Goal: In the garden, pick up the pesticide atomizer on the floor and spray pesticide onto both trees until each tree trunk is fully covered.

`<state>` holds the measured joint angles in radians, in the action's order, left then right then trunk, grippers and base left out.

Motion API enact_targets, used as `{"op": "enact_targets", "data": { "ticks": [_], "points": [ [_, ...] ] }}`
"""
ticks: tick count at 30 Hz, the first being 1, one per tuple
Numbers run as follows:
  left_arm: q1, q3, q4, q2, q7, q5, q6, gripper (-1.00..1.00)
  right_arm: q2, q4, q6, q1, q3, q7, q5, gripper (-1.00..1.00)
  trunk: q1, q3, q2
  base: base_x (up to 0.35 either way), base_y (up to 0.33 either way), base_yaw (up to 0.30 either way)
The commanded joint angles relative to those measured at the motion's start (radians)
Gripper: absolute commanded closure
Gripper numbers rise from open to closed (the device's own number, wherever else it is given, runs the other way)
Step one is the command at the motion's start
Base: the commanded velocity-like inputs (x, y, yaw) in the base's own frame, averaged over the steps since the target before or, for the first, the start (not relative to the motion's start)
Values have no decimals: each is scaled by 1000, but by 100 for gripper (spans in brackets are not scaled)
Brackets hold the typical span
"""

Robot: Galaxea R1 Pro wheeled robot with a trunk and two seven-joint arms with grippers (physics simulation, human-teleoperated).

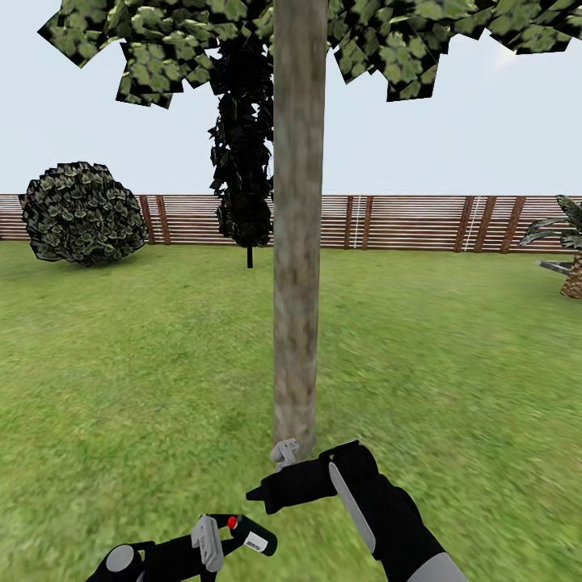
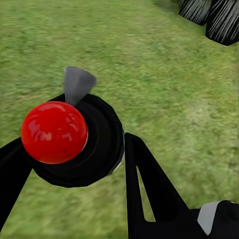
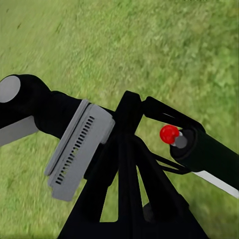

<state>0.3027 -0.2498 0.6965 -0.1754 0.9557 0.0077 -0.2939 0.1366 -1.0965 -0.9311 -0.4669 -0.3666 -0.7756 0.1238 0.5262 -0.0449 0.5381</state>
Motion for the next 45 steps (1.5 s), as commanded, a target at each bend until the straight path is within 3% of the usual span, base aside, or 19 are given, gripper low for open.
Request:
{"op": "enact_targets", "data": {
  "ticks": [1,26,33,45],
  "points": [
    [1,-3,1,-1,0,1,-4,100,0,0,-8,-1,0,5,10,100,0,-2,2,0,0,0],
    [1,-3,3,-1,0,2,-4,100,3,5,-12,-1,3,65,12,100,0,-2,2,0,0,0],
    [1,-3,3,-1,0,3,-4,100,6,10,-12,-1,6,117,14,100,0,-2,2,0,0,0],
    [1,-3,4,-1,0,2,-4,100,13,31,-12,-1,6,125,14,100,0,-2,2,0,0,0]
  ]
}}
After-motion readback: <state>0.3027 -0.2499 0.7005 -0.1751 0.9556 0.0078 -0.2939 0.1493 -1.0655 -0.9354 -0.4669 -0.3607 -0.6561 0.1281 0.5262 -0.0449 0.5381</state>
